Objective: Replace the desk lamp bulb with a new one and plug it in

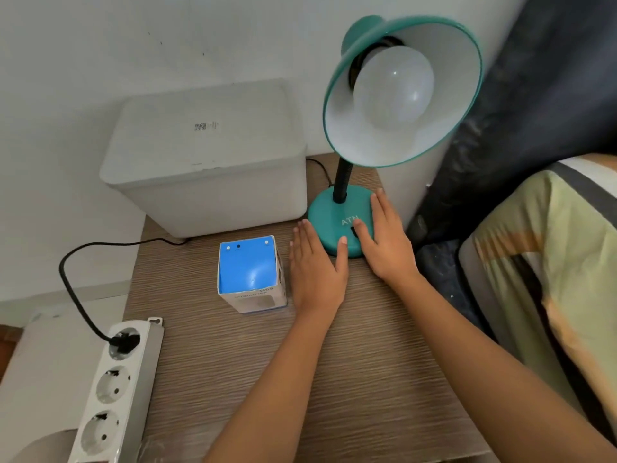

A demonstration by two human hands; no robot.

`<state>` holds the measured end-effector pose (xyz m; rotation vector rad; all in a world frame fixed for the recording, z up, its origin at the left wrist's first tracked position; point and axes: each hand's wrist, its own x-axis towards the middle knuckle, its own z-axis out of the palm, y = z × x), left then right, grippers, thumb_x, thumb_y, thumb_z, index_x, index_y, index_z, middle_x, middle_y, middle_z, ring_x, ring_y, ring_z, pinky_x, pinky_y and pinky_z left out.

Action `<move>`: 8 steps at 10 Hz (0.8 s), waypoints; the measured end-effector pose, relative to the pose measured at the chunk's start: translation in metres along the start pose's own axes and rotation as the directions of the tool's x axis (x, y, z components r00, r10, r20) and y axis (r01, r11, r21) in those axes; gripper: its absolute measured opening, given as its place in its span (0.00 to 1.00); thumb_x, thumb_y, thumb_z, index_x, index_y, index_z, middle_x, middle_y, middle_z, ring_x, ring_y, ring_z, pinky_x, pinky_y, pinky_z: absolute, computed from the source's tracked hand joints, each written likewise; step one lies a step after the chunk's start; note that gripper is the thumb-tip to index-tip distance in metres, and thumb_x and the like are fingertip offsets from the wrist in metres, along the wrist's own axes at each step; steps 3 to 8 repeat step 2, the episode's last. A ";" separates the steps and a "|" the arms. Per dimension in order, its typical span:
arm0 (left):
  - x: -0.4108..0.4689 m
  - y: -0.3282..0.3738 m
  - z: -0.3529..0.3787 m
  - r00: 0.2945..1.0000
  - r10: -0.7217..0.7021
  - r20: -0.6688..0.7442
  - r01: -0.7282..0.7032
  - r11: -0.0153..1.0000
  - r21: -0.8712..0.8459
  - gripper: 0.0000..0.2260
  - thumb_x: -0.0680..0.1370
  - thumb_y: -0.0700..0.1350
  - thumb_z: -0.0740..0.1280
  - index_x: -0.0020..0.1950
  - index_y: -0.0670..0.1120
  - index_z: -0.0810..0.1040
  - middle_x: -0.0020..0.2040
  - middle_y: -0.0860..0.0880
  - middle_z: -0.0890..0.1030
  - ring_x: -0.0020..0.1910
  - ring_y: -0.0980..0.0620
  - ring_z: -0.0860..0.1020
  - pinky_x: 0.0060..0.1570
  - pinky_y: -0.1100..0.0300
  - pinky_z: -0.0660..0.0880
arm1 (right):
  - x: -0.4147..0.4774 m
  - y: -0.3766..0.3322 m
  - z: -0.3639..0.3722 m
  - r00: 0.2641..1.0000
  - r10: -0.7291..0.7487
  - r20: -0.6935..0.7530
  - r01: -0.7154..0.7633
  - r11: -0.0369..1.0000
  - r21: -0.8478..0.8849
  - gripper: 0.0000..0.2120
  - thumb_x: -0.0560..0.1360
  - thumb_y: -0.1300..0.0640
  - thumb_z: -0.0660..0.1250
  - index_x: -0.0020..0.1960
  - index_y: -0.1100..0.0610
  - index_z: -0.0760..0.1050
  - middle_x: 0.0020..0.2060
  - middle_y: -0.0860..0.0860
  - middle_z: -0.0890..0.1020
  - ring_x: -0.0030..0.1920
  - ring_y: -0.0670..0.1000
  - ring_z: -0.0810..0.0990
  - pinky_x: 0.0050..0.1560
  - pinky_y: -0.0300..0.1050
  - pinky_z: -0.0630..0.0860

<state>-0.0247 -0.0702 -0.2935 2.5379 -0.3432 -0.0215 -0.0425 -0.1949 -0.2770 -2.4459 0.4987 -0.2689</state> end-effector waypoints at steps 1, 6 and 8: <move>0.001 0.000 0.000 1.000 -0.014 0.013 0.014 1.000 -0.016 0.34 0.79 0.61 0.49 0.77 0.40 0.48 0.78 0.43 0.52 0.77 0.49 0.50 0.74 0.58 0.45 | -0.005 -0.002 -0.002 1.000 0.012 0.010 -0.012 1.000 0.000 0.31 0.80 0.45 0.51 0.77 0.58 0.46 0.78 0.53 0.48 0.77 0.50 0.48 0.74 0.45 0.48; -0.002 -0.002 -0.001 0.999 -0.045 0.030 0.046 0.998 -0.049 0.33 0.80 0.61 0.50 0.77 0.41 0.47 0.78 0.43 0.52 0.77 0.49 0.50 0.74 0.57 0.45 | -0.032 -0.002 -0.001 0.997 0.081 -0.001 -0.081 0.997 0.000 0.32 0.80 0.45 0.51 0.77 0.58 0.43 0.78 0.53 0.47 0.77 0.50 0.48 0.74 0.43 0.47; -0.002 -0.002 -0.001 0.999 -0.045 0.030 0.046 0.998 -0.049 0.33 0.80 0.61 0.50 0.77 0.41 0.47 0.78 0.43 0.52 0.77 0.49 0.50 0.74 0.57 0.45 | -0.032 -0.002 -0.001 0.997 0.081 -0.001 -0.081 0.997 0.000 0.32 0.80 0.45 0.51 0.77 0.58 0.43 0.78 0.53 0.47 0.77 0.50 0.48 0.74 0.43 0.47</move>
